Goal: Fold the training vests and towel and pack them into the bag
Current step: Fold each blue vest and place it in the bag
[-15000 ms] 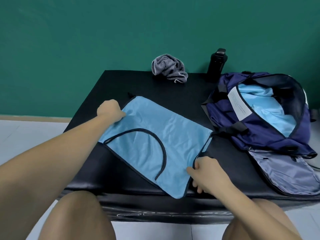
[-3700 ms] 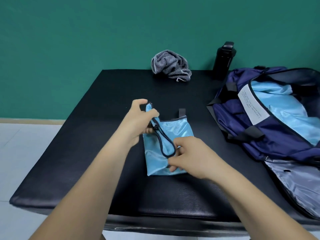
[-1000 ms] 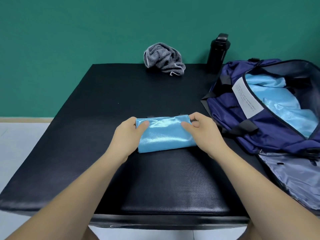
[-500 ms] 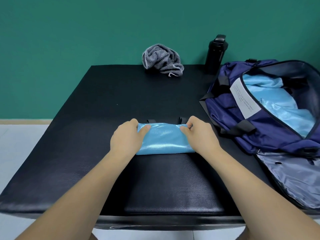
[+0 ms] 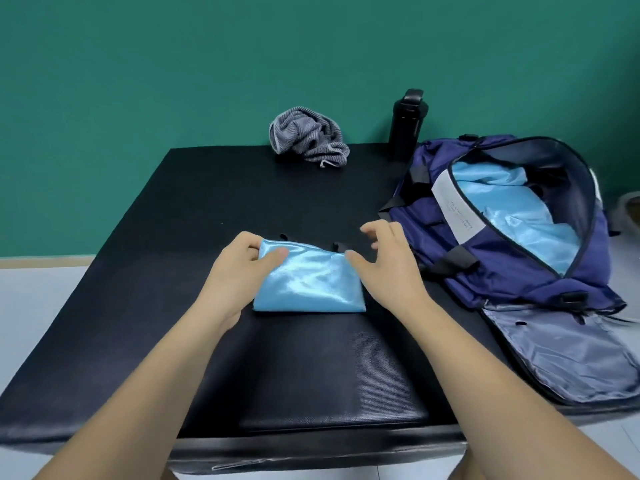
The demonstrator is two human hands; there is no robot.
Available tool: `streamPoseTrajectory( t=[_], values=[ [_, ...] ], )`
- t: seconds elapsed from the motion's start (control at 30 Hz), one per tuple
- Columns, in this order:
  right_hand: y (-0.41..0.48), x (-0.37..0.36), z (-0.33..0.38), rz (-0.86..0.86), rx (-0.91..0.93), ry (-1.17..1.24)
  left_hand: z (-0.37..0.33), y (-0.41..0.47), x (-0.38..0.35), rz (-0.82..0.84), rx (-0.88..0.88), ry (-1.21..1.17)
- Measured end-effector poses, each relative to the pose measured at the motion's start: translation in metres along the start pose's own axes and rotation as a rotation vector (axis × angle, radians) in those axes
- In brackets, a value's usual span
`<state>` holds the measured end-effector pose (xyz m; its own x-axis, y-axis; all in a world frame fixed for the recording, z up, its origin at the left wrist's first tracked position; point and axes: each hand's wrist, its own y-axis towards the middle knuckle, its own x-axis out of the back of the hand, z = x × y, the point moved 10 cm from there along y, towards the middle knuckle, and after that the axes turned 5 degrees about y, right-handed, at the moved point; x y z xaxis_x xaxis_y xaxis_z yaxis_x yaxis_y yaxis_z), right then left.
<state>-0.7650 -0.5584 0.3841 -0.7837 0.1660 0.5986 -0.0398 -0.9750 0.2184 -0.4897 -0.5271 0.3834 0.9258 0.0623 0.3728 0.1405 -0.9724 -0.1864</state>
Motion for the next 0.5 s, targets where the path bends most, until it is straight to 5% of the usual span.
streamPoseTrajectory(
  t=[0.13, 0.3, 0.5],
  values=[
    [-0.002, 0.001, 0.043, 0.300, 0.020, 0.281, -0.043, -0.019, -0.003, 0.133, -0.090, -0.027],
    [-0.017, 0.007, 0.088, 0.765, -0.008, 0.295, -0.103, -0.045, -0.026, 0.323, -0.176, 0.012],
    [-0.015, 0.077, 0.091, 0.900, -0.094, 0.427, -0.173, -0.057, -0.073, 0.410, -0.247, -0.080]
  ],
)
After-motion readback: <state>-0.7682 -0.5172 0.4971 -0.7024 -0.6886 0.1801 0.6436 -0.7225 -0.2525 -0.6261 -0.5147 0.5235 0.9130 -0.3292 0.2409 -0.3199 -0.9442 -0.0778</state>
